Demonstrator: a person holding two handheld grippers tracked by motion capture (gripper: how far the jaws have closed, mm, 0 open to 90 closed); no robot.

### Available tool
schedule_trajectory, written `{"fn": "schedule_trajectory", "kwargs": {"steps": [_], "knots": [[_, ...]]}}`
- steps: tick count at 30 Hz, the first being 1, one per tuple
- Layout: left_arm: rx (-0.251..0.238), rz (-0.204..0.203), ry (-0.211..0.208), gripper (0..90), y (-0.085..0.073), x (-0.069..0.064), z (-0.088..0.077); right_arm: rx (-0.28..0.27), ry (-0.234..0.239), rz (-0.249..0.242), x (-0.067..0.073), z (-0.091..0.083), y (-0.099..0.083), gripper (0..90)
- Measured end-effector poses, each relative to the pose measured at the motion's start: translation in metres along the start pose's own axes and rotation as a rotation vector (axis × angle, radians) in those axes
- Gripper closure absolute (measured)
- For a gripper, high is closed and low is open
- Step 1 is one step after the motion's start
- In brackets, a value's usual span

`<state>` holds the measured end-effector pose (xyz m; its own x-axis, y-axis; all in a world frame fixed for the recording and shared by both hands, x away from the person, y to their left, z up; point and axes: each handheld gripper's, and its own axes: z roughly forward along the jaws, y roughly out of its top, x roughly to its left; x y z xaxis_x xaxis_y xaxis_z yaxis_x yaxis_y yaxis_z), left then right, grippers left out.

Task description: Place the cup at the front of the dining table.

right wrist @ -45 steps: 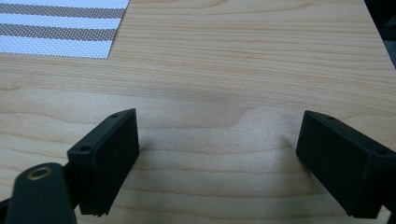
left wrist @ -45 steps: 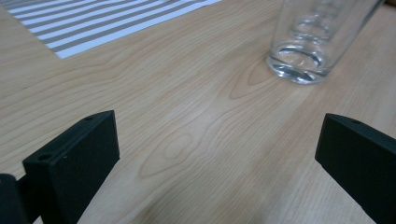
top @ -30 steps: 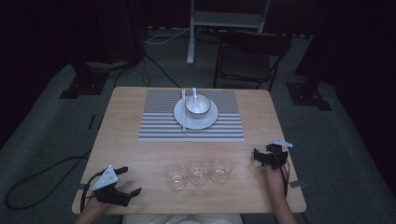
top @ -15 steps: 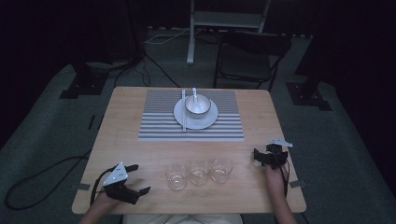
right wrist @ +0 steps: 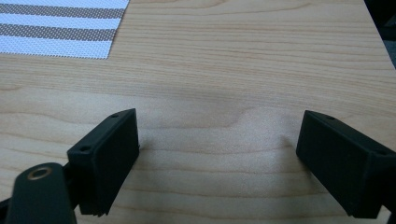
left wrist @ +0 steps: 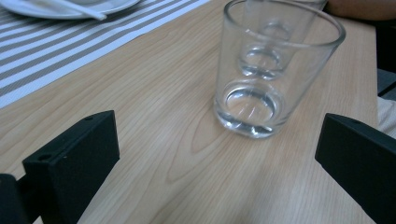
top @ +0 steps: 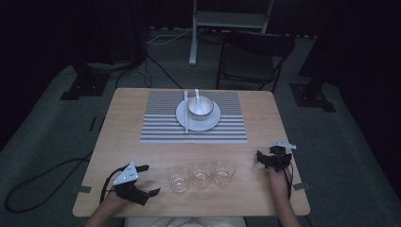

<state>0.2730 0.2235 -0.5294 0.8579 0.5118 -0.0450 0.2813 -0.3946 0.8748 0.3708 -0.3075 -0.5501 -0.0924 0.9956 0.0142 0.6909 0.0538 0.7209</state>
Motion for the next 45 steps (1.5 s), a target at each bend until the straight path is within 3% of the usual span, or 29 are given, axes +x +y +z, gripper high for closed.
{"fn": "schedule_trajectory", "kwargs": {"steps": [14,31,45], "knots": [[0.000,0.028,-0.052,0.2,0.014,-0.008,0.027,0.000,0.000,-0.002,0.000,0.000,0.000,12.5],[0.049,0.030,-0.119,0.2,0.025,-0.011,0.054,0.000,0.001,-0.003,0.000,0.000,0.000,12.4],[0.063,0.047,-0.090,0.4,0.032,-0.018,0.069,0.000,0.001,-0.002,0.000,0.000,0.000,12.4]]}}
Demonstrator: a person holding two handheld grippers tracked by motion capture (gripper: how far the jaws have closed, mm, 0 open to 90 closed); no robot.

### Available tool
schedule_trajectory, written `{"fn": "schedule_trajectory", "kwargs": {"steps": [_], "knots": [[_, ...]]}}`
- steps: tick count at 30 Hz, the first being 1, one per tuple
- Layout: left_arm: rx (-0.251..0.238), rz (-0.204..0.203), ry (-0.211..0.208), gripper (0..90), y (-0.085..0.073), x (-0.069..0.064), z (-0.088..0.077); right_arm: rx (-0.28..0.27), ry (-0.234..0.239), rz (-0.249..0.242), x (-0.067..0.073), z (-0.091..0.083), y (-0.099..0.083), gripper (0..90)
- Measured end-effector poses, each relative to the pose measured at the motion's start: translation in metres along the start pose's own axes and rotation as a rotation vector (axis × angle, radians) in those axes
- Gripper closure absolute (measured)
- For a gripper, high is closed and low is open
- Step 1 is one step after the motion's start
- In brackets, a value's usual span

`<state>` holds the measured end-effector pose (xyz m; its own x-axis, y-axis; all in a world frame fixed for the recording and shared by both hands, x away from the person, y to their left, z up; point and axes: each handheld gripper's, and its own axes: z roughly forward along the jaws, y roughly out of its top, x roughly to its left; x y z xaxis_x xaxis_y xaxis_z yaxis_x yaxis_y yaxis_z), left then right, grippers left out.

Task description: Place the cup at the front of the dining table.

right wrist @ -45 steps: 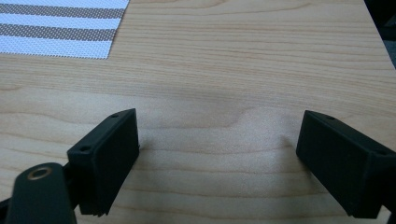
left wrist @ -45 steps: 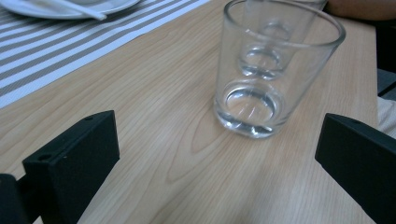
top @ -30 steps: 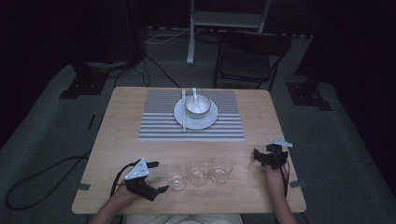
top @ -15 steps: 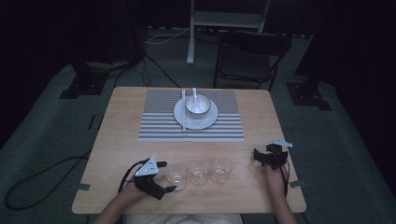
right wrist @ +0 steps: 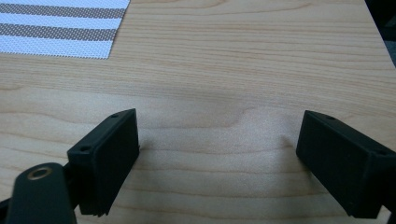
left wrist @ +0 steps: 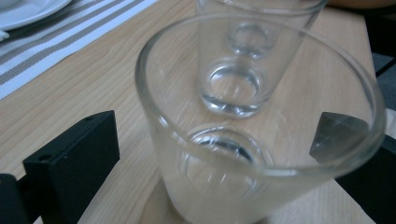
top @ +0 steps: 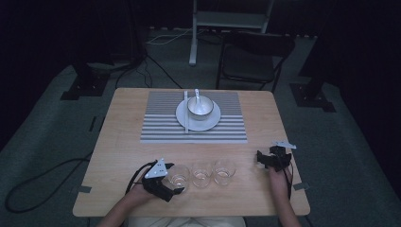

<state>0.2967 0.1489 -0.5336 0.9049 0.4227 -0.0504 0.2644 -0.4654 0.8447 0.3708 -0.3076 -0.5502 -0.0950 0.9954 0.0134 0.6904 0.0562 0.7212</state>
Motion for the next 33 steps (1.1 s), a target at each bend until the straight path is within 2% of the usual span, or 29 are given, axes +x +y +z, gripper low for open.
{"fn": "schedule_trajectory", "kwargs": {"steps": [3,4,10,12,14,15,17,20,25,28,32,33], "knots": [[-0.005,0.011,0.008,2.4,0.003,-0.001,0.003,0.000,0.000,0.000,0.000,0.000,0.000,12.4],[-0.011,0.017,-0.002,2.9,0.003,-0.001,0.003,0.000,0.000,-0.001,0.000,0.000,0.000,12.5],[-0.014,0.019,0.020,7.0,0.005,-0.004,0.008,0.000,0.000,0.000,0.000,0.000,0.000,12.4],[-0.015,0.022,0.012,7.2,0.005,-0.004,0.009,0.000,0.001,-0.001,0.000,0.000,0.000,12.5],[-0.016,0.026,0.011,9.9,0.004,-0.006,0.011,0.000,0.001,-0.001,0.000,0.000,0.000,12.4],[-0.022,0.029,0.011,15.5,0.004,-0.007,0.011,0.000,0.001,0.000,0.000,0.000,0.000,12.4],[-0.035,0.029,-0.004,18.2,0.004,-0.007,0.011,0.000,0.001,0.000,0.000,0.000,0.000,12.4],[-0.036,0.033,0.003,19.6,0.004,-0.008,0.011,0.000,0.000,0.000,0.000,0.000,0.000,12.5],[-0.026,0.027,0.008,19.7,0.005,-0.008,0.011,0.000,0.001,-0.001,0.000,0.000,0.000,12.5],[-0.035,0.010,0.007,19.8,0.005,-0.007,0.011,0.000,0.001,0.000,0.000,0.000,0.000,12.5],[-0.041,-0.016,-0.022,19.9,0.005,-0.005,0.009,0.000,0.001,0.000,0.000,0.000,0.000,12.4],[-0.040,-0.010,-0.020,20.0,0.005,-0.006,0.009,0.000,0.000,-0.001,0.000,0.000,0.000,12.4]]}}
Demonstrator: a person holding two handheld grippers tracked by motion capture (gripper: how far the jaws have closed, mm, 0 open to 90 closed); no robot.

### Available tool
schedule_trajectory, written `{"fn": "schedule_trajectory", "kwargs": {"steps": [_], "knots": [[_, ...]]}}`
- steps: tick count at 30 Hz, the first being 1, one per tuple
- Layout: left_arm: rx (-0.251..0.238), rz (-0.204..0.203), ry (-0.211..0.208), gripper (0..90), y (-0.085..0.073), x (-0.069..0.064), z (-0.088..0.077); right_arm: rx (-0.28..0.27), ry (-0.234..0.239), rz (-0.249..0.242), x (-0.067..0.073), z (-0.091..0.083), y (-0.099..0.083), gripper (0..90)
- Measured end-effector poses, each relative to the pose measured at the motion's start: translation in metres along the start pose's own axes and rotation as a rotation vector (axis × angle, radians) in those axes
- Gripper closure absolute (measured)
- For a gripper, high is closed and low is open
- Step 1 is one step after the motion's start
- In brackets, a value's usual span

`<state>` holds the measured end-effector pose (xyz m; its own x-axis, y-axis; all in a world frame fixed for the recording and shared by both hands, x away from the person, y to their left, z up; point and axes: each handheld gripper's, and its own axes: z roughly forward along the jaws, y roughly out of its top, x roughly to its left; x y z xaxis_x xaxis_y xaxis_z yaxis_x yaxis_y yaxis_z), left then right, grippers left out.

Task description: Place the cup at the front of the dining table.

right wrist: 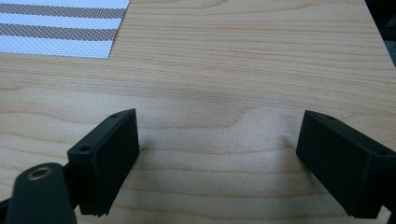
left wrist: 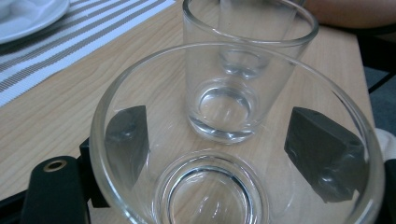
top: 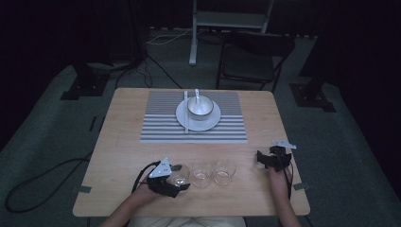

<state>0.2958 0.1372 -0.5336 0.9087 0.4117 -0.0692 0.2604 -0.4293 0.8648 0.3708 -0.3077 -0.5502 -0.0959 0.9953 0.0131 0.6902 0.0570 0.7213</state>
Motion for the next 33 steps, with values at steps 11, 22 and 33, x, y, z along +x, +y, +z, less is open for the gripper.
{"fn": "schedule_trajectory", "kwargs": {"steps": [11,22,33], "knots": [[-0.030,0.005,0.027,20.0,0.006,0.004,-0.011,0.000,0.000,0.000,0.000,0.000,0.000,12.5],[-0.045,-0.011,0.069,20.0,0.017,0.015,-0.022,0.000,0.000,0.000,0.000,0.000,0.000,12.4],[-0.103,-0.009,0.151,20.0,0.044,0.034,-0.034,0.001,0.000,0.002,0.000,0.000,0.000,12.4]]}}
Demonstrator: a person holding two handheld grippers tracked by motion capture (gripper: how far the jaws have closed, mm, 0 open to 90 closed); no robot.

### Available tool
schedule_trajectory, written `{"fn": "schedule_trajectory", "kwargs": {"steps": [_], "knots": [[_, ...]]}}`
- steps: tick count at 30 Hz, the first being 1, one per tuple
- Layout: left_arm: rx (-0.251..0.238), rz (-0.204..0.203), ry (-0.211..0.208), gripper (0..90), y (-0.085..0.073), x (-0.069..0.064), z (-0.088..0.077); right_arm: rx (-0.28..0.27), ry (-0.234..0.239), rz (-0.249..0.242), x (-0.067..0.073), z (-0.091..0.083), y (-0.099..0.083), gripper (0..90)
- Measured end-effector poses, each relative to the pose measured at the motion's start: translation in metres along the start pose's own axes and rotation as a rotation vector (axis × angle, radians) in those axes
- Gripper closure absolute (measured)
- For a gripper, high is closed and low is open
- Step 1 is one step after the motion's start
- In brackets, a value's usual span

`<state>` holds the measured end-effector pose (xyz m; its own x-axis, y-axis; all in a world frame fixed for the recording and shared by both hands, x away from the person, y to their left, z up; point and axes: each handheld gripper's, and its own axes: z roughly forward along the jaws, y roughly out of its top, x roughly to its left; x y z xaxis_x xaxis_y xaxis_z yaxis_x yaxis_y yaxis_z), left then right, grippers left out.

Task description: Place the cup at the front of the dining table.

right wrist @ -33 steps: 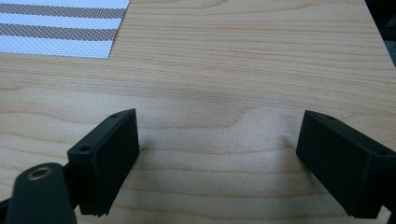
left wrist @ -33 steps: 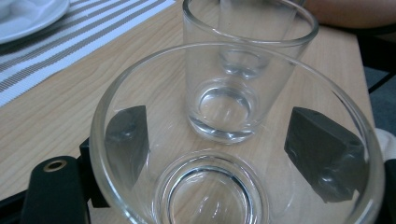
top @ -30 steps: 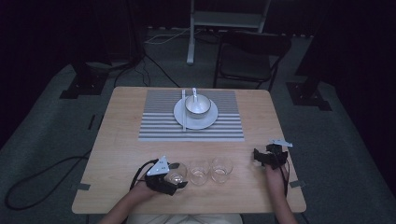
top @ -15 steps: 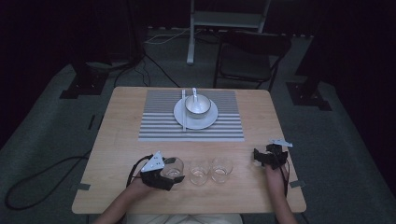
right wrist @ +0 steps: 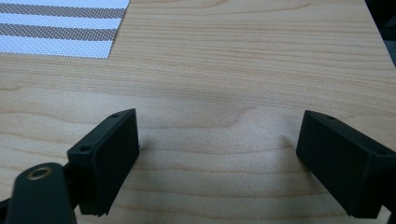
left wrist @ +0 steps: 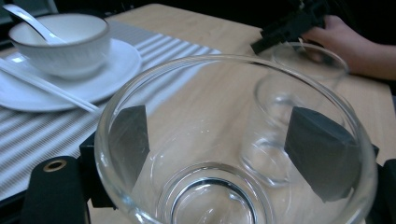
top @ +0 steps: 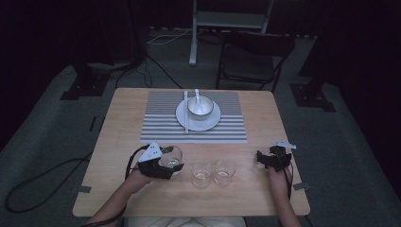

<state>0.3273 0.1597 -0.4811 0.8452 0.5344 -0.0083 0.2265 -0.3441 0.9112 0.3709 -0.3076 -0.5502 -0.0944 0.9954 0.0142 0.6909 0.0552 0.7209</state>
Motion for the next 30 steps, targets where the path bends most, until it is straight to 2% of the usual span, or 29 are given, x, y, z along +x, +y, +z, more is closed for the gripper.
{"fn": "schedule_trajectory", "kwargs": {"steps": [4,6,9,13,19,25,27,30], "knots": [[-0.016,-0.011,0.031,20.0,0.007,0.009,0.000,0.000,0.000,-0.001,0.000,0.000,0.000,12.4],[-0.022,-0.031,0.049,20.0,0.010,0.014,0.001,-0.001,0.000,-0.002,0.000,0.000,0.000,12.5],[-0.035,-0.041,0.097,20.0,0.013,0.017,0.003,0.000,0.000,-0.001,0.000,0.000,0.000,12.4],[-0.049,-0.074,0.159,19.9,0.015,0.025,0.005,0.000,0.000,-0.001,0.000,0.000,0.000,12.4],[-0.067,-0.122,0.203,20.0,0.023,0.047,0.012,-0.001,0.000,-0.002,0.000,0.000,0.000,12.5],[-0.080,-0.148,0.276,20.0,0.031,0.069,0.026,0.000,0.000,-0.002,0.000,0.000,0.000,12.4],[-0.085,-0.165,0.293,20.0,0.033,0.076,0.031,0.000,0.000,-0.001,0.000,0.000,0.000,12.4],[-0.103,-0.212,0.319,20.0,0.033,0.089,0.039,0.000,0.000,-0.001,0.000,0.000,0.000,12.4]]}}
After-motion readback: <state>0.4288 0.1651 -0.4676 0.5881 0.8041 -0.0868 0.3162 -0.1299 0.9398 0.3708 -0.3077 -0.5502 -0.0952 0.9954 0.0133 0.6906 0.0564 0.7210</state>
